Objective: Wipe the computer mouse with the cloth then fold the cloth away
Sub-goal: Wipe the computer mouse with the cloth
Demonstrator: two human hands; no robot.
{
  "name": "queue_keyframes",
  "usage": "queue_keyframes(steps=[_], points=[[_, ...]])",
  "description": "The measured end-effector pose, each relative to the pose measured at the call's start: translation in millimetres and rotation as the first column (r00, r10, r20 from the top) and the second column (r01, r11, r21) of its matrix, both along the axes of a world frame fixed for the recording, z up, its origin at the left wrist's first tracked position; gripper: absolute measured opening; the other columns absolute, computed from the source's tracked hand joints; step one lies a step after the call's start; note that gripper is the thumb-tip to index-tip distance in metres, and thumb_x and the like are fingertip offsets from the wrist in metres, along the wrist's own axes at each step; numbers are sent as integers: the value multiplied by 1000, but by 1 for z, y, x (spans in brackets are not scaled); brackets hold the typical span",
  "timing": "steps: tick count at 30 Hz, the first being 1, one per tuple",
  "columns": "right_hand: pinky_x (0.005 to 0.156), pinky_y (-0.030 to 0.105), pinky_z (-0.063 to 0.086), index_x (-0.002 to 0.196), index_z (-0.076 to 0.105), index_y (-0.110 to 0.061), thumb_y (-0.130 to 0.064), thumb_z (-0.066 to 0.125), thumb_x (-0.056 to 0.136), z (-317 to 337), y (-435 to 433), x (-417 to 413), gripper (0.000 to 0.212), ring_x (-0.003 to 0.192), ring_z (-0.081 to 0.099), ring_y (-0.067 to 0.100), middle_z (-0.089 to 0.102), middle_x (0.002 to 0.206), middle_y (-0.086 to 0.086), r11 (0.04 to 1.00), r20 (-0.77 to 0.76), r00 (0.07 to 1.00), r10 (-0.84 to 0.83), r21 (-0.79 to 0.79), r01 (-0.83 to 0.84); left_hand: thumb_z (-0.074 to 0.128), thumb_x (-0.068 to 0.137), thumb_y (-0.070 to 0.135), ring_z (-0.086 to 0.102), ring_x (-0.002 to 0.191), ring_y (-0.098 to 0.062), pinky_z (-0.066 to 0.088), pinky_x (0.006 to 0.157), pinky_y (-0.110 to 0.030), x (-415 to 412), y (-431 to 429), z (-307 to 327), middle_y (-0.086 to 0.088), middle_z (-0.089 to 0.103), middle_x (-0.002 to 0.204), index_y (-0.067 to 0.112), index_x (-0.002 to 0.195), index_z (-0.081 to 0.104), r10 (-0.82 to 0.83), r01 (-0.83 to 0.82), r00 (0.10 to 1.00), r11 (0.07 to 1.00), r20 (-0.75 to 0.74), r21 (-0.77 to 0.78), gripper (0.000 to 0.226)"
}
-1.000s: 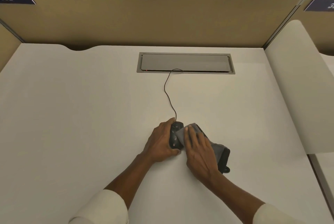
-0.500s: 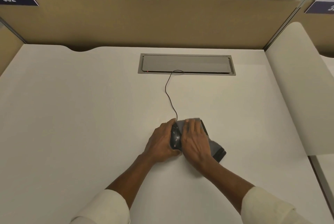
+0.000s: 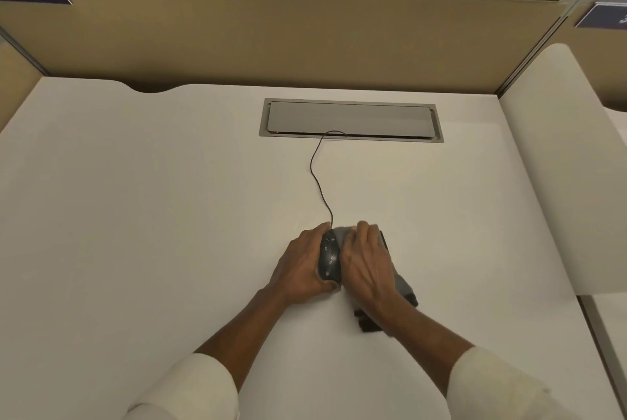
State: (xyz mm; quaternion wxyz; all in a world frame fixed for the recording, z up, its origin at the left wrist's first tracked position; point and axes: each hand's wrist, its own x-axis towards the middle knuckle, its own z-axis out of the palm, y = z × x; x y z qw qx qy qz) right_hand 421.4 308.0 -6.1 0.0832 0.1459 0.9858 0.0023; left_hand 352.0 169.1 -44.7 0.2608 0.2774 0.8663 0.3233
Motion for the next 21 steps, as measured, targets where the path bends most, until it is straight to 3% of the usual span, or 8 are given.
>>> queue_keyframes(steps=[2,6,11,14,16,18,21], points=[[72,40,48,103,60,-3,-9,66,84,2,4,-15,21,84,52,31,54,94,17,1000,82,996,26,-13,-25,98,67,40,52,137,-21,41,108,-26,0,1,-1,1,51,152,23,158,36,4,-4,1000,1000,9,-2,112],[81,35,45,123,54,-4,-19,53,100,2,1,-25,27,102,50,28,50,115,16,995,100,992,83,53,-88,97,70,39,53,137,-20,38,106,-22,0,1,0,3,51,153,26,159,36,18,-18,999,1000,28,3,108],[64,35,41,116,63,1,-7,59,89,0,-11,6,28,93,54,30,55,105,18,987,59,986,156,28,-158,92,62,53,55,136,-21,50,112,-42,2,0,3,5,53,150,32,156,33,18,-18,999,1000,31,-1,113],[54,33,46,100,70,4,5,42,76,-7,-14,35,37,77,55,29,56,92,18,983,-87,979,185,7,-185,86,61,63,48,144,-22,44,118,-45,2,-2,0,5,46,159,32,163,25,10,-9,999,1000,38,-22,124],[54,33,50,112,68,9,8,53,74,-10,-16,54,40,78,57,30,59,94,18,984,-124,976,177,-9,-179,83,61,66,47,144,-22,44,118,-45,2,-2,0,6,44,160,34,164,23,8,-7,999,1000,36,-30,124],[53,34,53,125,65,10,7,71,67,-12,-16,65,59,82,61,32,62,101,20,986,-104,984,146,-64,-153,79,60,68,47,143,-22,45,117,-44,2,-2,0,6,43,160,35,164,22,0,0,999,1000,33,-29,123],[49,30,47,130,64,1,6,78,64,-11,-9,64,68,86,63,32,63,109,18,979,-97,991,95,-174,-111,84,62,63,46,143,-22,44,118,-43,1,-3,0,6,42,161,35,164,21,-9,10,1000,999,29,-40,123]])
